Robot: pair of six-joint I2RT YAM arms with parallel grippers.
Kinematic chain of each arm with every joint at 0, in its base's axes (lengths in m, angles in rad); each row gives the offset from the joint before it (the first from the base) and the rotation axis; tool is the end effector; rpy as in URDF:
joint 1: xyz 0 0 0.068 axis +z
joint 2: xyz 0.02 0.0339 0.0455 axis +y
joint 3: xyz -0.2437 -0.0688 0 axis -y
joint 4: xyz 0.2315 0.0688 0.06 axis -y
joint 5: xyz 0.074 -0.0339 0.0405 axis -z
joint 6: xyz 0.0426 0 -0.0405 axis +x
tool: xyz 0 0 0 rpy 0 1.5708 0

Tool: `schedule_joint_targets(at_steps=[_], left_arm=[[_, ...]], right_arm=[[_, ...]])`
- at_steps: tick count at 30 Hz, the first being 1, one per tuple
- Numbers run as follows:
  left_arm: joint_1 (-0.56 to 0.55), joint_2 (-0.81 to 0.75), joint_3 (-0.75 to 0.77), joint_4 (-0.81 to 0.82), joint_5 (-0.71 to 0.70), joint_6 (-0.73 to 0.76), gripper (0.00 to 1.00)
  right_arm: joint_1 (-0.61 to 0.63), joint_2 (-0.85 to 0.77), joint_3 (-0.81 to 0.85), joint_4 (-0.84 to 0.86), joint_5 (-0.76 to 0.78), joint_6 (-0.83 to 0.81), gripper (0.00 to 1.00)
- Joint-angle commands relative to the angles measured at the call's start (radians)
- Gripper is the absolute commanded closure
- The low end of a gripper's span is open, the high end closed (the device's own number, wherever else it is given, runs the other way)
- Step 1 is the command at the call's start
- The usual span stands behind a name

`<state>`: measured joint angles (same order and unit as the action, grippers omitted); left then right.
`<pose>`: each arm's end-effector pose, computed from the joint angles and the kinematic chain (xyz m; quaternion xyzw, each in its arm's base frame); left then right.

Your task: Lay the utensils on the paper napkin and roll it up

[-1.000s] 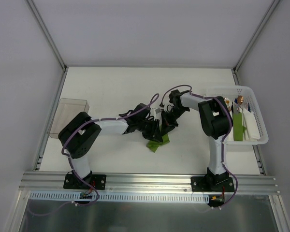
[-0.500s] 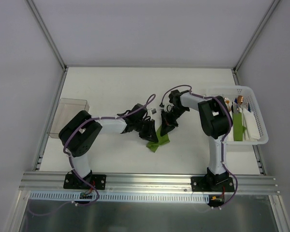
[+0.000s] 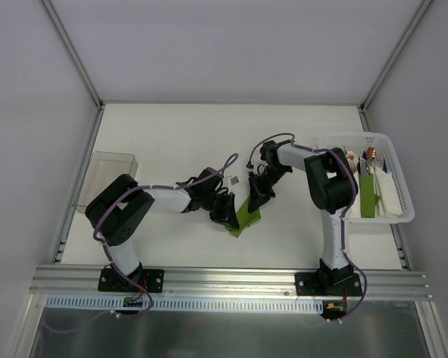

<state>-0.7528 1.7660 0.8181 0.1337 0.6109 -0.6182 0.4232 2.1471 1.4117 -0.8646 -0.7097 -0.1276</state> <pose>0.2211 -0.2406 0.1204 0.1704 0.8768 -0.4393 0.0958 0.3183 0.1738 0.1008 0.2501 -0.9036 -0.3416 0.0647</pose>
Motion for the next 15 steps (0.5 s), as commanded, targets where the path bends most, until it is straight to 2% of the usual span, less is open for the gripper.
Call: schedule_joint_targets(at_steps=[1, 7, 11, 15], left_arm=[[-0.020, -0.054, -0.062, -0.100, 0.020, 0.084, 0.89], [-0.031, -0.109, -0.069, -0.128, 0.053, 0.127, 0.84], [-0.033, -0.204, -0.047, -0.128, -0.005, 0.149, 0.84], [-0.005, -0.215, 0.010, -0.125, -0.034, 0.077, 0.85]], right_arm=[[0.002, 0.054, -0.002, 0.035, 0.168, -0.026, 1.00], [0.002, 0.060, 0.001, 0.033, 0.168, -0.026, 1.00], [0.002, 0.054, -0.005, 0.036, 0.170, -0.033, 1.00], [0.000, 0.057, -0.002, 0.035, 0.173, -0.043, 1.00]])
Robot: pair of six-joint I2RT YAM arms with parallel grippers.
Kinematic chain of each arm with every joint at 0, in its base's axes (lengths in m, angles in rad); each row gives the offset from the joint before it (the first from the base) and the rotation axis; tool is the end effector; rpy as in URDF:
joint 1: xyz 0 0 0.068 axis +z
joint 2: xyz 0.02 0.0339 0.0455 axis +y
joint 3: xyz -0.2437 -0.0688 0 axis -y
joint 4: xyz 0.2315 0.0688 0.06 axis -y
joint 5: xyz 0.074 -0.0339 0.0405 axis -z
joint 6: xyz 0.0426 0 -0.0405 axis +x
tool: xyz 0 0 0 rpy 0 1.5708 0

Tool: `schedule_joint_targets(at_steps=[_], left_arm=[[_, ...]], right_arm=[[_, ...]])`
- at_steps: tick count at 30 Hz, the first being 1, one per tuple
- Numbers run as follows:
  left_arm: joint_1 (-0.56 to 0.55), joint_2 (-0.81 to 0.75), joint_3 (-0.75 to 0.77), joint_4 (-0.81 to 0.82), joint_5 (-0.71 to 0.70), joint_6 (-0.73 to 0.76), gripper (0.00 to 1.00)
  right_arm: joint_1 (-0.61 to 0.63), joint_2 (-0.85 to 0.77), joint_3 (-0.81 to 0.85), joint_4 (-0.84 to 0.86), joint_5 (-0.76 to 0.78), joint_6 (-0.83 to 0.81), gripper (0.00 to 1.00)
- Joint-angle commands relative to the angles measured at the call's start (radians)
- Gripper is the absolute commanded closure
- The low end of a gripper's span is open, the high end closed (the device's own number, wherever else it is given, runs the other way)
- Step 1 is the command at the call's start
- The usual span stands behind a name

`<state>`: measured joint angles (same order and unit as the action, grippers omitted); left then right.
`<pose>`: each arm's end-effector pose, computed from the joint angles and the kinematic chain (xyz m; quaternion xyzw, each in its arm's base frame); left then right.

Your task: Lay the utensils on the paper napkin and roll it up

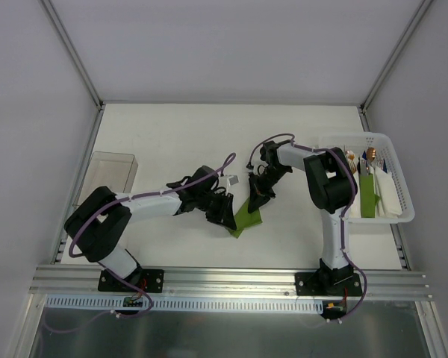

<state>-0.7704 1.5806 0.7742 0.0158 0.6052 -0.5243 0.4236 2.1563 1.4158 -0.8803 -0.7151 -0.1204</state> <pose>0.2003 -0.2281 0.1541 0.2208 0.8623 -0.4388 0.1233 0.3174 0.1737 0.0987 0.2432 -0.9044 -0.3423 0.0760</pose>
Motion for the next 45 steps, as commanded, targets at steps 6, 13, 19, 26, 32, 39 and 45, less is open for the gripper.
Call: schedule_joint_targets(at_steps=[6, 13, 19, 26, 32, 39, 45], left_arm=[[0.011, 0.040, 0.135, 0.004, -0.044, -0.055, 0.85], [-0.009, 0.186, 0.183, 0.041, -0.041, -0.082, 0.86], [-0.039, 0.278, 0.181, 0.056, -0.050, -0.092, 0.87], [-0.059, 0.348, 0.185, 0.039, -0.079, -0.120, 0.91], [-0.056, 0.380, 0.192, -0.011, -0.120, -0.144, 0.94], [-0.035, 0.398, 0.191, -0.010, -0.110, -0.160, 0.95], [-0.024, 0.400, 0.172, 0.048, -0.065, -0.157, 0.95]], right_arm=[[0.001, 0.046, -0.005, 0.052, 0.187, -0.065, 1.00], [0.000, 0.050, -0.003, 0.053, 0.192, -0.074, 1.00], [-0.006, 0.053, -0.003, 0.053, 0.187, -0.079, 1.00], [-0.014, 0.031, 0.008, 0.049, 0.174, -0.091, 0.91], [-0.107, -0.026, 0.095, 0.012, 0.100, -0.113, 0.72], [-0.149, -0.091, 0.094, 0.003, 0.023, -0.131, 0.92], [-0.117, -0.121, 0.016, 0.062, -0.064, -0.099, 0.94]])
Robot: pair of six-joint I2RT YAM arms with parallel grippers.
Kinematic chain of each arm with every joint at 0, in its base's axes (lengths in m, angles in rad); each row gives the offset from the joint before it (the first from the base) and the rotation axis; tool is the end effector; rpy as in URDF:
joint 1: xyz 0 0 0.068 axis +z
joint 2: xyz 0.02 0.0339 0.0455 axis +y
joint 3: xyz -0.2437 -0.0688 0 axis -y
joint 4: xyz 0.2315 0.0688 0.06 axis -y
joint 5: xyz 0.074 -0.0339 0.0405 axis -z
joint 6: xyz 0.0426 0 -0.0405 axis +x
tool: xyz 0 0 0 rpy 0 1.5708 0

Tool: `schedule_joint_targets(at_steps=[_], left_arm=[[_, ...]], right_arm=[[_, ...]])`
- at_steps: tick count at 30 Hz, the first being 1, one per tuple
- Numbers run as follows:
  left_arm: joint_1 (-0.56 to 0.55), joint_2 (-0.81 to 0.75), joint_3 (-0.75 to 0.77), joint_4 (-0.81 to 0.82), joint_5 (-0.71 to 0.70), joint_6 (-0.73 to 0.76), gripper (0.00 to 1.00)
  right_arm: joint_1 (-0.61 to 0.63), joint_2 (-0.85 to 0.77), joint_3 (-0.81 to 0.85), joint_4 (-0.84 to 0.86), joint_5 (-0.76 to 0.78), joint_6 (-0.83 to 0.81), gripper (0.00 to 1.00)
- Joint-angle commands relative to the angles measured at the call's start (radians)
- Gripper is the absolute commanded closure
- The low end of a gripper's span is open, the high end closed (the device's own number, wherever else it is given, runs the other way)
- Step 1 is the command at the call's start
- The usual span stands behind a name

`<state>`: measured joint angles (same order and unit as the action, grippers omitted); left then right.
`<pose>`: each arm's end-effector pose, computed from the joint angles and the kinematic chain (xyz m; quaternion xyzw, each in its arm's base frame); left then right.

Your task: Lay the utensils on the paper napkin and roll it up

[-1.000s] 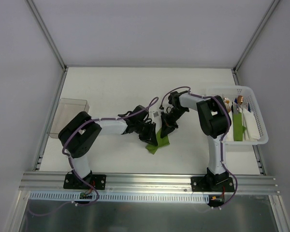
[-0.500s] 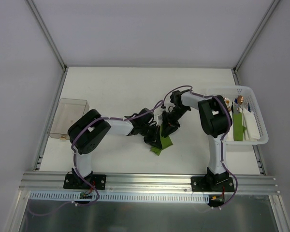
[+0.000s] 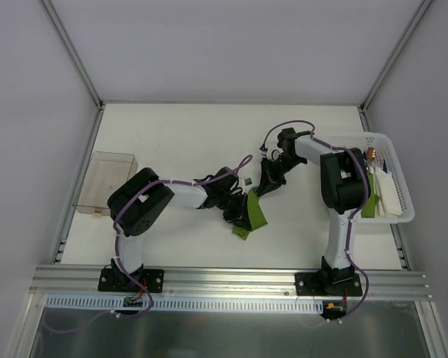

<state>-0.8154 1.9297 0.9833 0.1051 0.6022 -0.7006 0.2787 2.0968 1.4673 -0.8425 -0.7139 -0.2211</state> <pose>0.2308 -0.2803 0.1076 0.1568 0.8846 -0.4354 0.0569 0.3531 0.1301 0.1308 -0.2482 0.9025 0.3502 0.0362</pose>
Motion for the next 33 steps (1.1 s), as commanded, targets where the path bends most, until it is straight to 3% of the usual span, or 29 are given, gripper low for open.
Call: schedule_joint_targets(at_steps=[1, 8, 15, 20, 24, 28, 33], left_arm=[[0.024, 0.051, -0.041, -0.032, -0.053, 0.018, 0.95], [0.059, 0.058, -0.089, 0.067, 0.016, -0.007, 0.95], [0.074, 0.063, -0.106, 0.125, 0.053, -0.016, 0.93], [0.078, 0.035, -0.124, 0.180, 0.082, -0.028, 0.83], [0.078, -0.070, -0.155, 0.229, 0.073, -0.025, 0.67], [0.105, -0.220, -0.153, 0.180, 0.004, -0.011, 0.59], [0.157, -0.265, -0.040, -0.022, -0.107, 0.053, 0.57]], right_arm=[[0.033, -0.061, -0.045, 0.037, -0.087, 0.008, 0.94], [0.069, -0.058, -0.137, 0.132, -0.154, 0.034, 0.93], [0.096, -0.006, -0.214, 0.166, -0.072, 0.042, 0.94], [0.096, 0.028, -0.188, 0.148, 0.017, 0.049, 0.94], [0.097, 0.042, -0.180, 0.143, 0.056, 0.065, 0.95], [0.097, 0.048, -0.180, 0.131, 0.080, 0.065, 0.96], [0.099, 0.054, -0.173, 0.129, 0.088, 0.066, 0.96]])
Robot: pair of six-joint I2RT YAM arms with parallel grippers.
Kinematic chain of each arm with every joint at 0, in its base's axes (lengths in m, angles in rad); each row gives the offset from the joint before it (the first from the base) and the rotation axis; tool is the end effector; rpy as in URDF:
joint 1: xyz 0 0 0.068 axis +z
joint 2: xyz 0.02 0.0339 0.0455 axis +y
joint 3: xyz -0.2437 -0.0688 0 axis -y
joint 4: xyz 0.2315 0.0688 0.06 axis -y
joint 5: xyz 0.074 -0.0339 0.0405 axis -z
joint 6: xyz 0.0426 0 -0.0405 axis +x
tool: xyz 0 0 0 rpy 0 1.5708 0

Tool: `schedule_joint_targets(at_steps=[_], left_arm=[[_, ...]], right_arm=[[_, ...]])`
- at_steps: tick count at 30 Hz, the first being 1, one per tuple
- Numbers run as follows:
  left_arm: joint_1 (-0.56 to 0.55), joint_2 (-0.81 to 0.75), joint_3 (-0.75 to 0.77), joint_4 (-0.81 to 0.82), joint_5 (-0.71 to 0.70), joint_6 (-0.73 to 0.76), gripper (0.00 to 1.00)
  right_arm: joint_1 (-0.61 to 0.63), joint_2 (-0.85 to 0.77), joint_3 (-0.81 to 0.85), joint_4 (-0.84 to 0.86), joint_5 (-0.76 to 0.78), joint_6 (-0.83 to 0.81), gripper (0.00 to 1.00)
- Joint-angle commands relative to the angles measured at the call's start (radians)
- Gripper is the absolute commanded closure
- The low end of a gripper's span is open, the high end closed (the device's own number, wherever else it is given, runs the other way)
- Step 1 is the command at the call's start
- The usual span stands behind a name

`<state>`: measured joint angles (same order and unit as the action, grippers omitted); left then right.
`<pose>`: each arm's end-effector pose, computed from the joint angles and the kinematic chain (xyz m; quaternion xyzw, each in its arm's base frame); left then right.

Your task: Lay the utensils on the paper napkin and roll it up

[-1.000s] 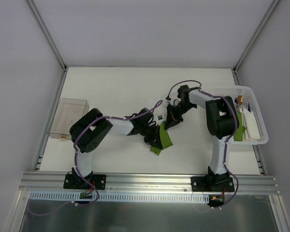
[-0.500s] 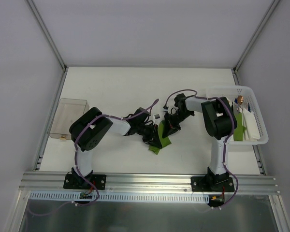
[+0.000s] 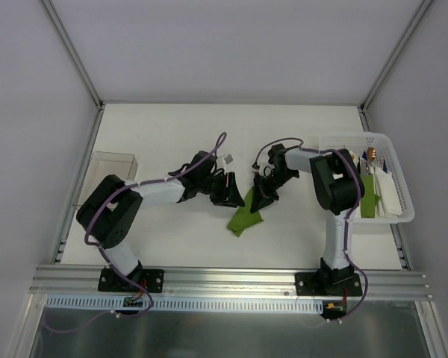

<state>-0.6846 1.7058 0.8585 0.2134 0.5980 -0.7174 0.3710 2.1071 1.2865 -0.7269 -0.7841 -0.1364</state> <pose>0.2475 -0.2330 0.1565 0.1190 0.8547 -0.4791 0.1602 0.3140 0.1544 0.0904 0.2362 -0.8934 -0.3807 0.0340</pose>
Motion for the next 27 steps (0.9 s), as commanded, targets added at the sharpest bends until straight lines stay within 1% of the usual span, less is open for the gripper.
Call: schedule_joint_targets(at_steps=[1, 2, 4, 10, 16, 19, 26, 27], left_arm=[[0.033, -0.025, 0.108, -0.159, -0.113, 0.105, 0.57], [0.036, -0.011, 0.150, -0.204, -0.122, 0.124, 0.56], [0.046, 0.044, 0.183, -0.229, -0.119, 0.148, 0.56], [0.049, 0.193, 0.302, -0.250, -0.075, 0.173, 0.55], [0.042, 0.287, 0.356, -0.267, -0.035, 0.185, 0.53], [0.027, 0.308, 0.372, -0.276, -0.020, 0.199, 0.52], [-0.010, 0.347, 0.376, -0.286, 0.002, 0.207, 0.54], [-0.012, 0.351, 0.379, -0.286, 0.002, 0.205, 0.56]], right_arm=[[0.005, 0.045, 0.008, 0.012, 0.161, -0.020, 0.96], [0.005, 0.048, 0.007, 0.011, 0.166, -0.017, 0.97], [0.005, 0.050, 0.008, 0.011, 0.169, -0.017, 0.97], [0.000, 0.053, 0.005, 0.006, 0.183, -0.017, 0.98], [-0.003, 0.062, 0.010, 0.000, 0.190, -0.017, 1.00], [-0.003, 0.067, 0.011, 0.000, 0.195, -0.017, 1.00], [-0.006, 0.074, 0.011, -0.003, 0.204, -0.017, 1.00], [-0.006, 0.076, 0.013, -0.003, 0.203, -0.017, 1.00]])
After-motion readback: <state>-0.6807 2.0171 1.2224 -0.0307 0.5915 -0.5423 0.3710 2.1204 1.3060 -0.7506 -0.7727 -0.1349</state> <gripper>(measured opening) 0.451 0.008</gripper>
